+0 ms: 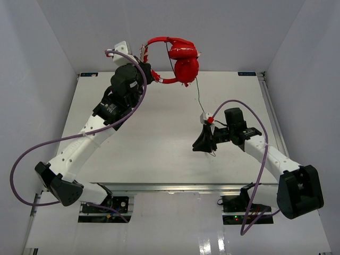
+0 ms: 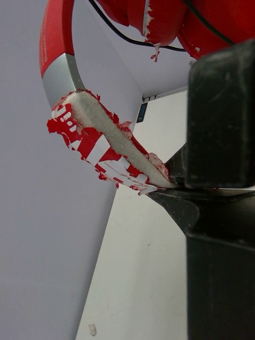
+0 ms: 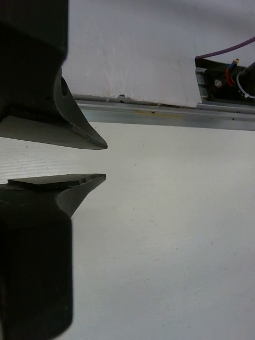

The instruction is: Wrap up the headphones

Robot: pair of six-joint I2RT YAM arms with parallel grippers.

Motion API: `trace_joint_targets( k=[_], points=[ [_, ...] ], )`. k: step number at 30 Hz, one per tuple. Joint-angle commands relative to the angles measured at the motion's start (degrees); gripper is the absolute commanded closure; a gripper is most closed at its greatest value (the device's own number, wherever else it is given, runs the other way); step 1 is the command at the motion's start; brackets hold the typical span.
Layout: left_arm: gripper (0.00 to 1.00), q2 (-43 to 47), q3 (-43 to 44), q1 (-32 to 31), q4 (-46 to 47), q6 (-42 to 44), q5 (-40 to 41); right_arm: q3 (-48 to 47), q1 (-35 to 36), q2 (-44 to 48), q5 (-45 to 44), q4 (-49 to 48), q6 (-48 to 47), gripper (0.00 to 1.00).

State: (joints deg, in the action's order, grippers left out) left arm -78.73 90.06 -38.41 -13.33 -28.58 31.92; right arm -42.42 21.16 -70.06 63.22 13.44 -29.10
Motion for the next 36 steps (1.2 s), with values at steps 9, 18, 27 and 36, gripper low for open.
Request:
trace_joint_targets(
  k=[9, 18, 27, 36],
  points=[
    [1.0, 10.8, -9.9, 1.3, 12.6, -2.7, -3.6, -7.7, 0.4, 0.0, -4.1, 11.6, -11.7, 0.42],
    [1.0, 17.1, -13.1, 1.3, 11.6, -2.2, -7.8, -13.8, 0.4, -4.6, 0.7, 14.3, -19.5, 0.32],
    [1.0, 20.2, -15.3, 1.4, 11.7, -3.2, -13.7, -17.8, -0.7, -8.9, -2.0, 14.2, -20.1, 0.26],
    [1.0, 22.1, -16.0, 1.3, 9.1, -3.3, -13.7, -21.6, -2.9, -11.0, 7.8, 14.2, -23.8, 0.25]
  ],
)
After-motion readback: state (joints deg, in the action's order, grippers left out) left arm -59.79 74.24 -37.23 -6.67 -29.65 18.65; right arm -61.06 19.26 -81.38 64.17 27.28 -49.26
